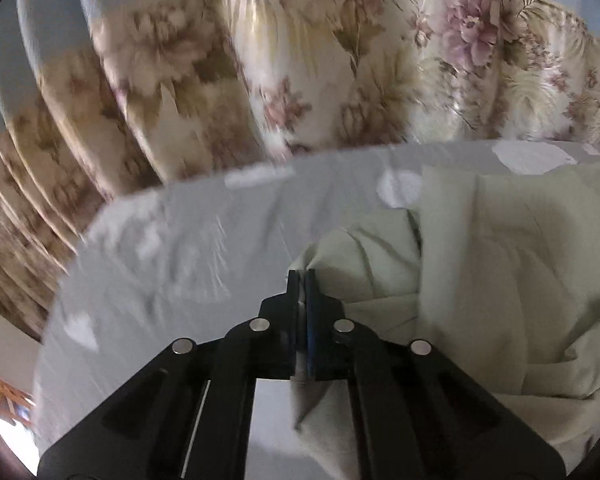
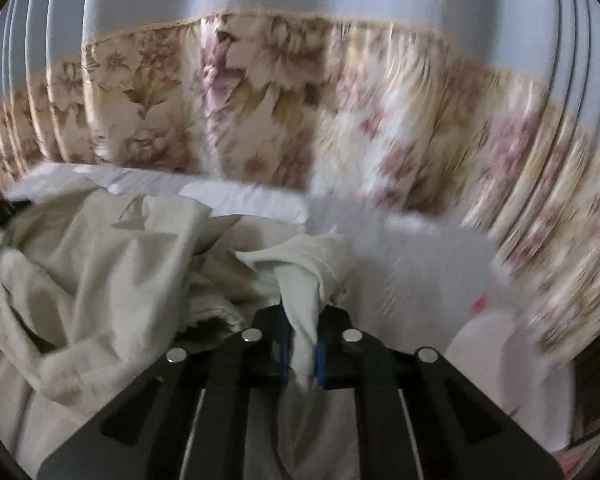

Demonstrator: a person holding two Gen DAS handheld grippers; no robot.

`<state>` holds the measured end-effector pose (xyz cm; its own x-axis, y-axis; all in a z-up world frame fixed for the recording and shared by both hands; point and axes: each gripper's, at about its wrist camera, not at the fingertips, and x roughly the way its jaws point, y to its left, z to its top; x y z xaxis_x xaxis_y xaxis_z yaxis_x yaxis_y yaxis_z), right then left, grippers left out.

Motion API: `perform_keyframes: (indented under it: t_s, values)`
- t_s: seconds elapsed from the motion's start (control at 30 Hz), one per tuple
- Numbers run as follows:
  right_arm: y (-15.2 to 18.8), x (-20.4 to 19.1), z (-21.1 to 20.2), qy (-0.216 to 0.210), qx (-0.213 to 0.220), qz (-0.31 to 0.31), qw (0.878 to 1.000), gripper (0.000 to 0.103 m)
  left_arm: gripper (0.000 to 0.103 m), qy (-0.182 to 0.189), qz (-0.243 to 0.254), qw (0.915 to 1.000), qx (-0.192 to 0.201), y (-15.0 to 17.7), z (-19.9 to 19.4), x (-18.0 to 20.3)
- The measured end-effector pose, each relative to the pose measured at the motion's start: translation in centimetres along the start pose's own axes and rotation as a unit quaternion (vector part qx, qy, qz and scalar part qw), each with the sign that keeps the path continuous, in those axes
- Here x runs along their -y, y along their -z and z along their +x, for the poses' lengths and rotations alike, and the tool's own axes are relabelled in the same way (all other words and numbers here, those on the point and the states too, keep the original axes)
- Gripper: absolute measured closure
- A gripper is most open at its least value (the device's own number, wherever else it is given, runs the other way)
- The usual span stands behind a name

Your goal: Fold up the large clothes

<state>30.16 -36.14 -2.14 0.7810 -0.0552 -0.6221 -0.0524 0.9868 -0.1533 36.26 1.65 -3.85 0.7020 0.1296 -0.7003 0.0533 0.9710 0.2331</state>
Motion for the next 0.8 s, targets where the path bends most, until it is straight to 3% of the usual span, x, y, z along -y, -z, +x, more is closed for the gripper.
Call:
perform_keyframes:
  t_s: [0.07,0.1,0.13,0.2,0.27,0.37,0.47,0.57,0.63,0.8]
  values:
    - [-0.4,0.2,2.5,0.019,-0.036,-0.018,0.999,0.085,0.101,-0.029,0.023,0.9993,0.005,-0.6,0.7,0.7]
    - [-0.3,0.8,3.8,0.014,-0.057,-0.002,0.998,0.068,0.099,-0.033,0.022,0.9992,0.000,-0.7,1.1,0.7]
    - [0.0,1.5,4.5,0.022,-0.069,0.007,0.997,0.059,0.095,-0.031,0.012,0.9995,-0.002,-0.6,1.3,0.5]
    - [0.5,2.7,4.1,0.032,-0.072,0.026,0.997,0.053,0.084,-0.035,0.001,0.9994,0.003,0.0,0.8,-0.4]
    - [1.3,3.8,1.3,0.018,-0.053,0.043,0.998,0.050,0.048,-0.034,-0.014,0.9993,0.011,0.8,-0.8,-2.0]
    - [3.6,4.6,-5.1,-0.007,-0.025,0.037,0.999,0.038,0.023,-0.053,-0.005,0.9971,0.055,3.1,-6.1,-4.4]
    - [7.9,4.6,-13.0,-0.044,0.000,0.049,0.998,0.035,0.007,-0.031,-0.020,0.9967,0.072,8.0,-13.1,-6.8]
    - [13.0,3.9,-19.2,-0.059,0.013,0.055,0.997,0.034,0.006,-0.008,-0.038,0.9968,0.070,13.6,-19.2,-8.1]
    - [17.1,2.9,-23.0,-0.042,0.005,0.057,0.998,0.034,0.005,0.004,-0.046,0.9957,0.080,17.9,-23.4,-8.5]
    - [24.6,0.3,-29.0,-0.042,0.002,0.072,0.996,0.034,0.003,-0.023,-0.069,0.9931,0.092,26.1,-29.2,-8.5]
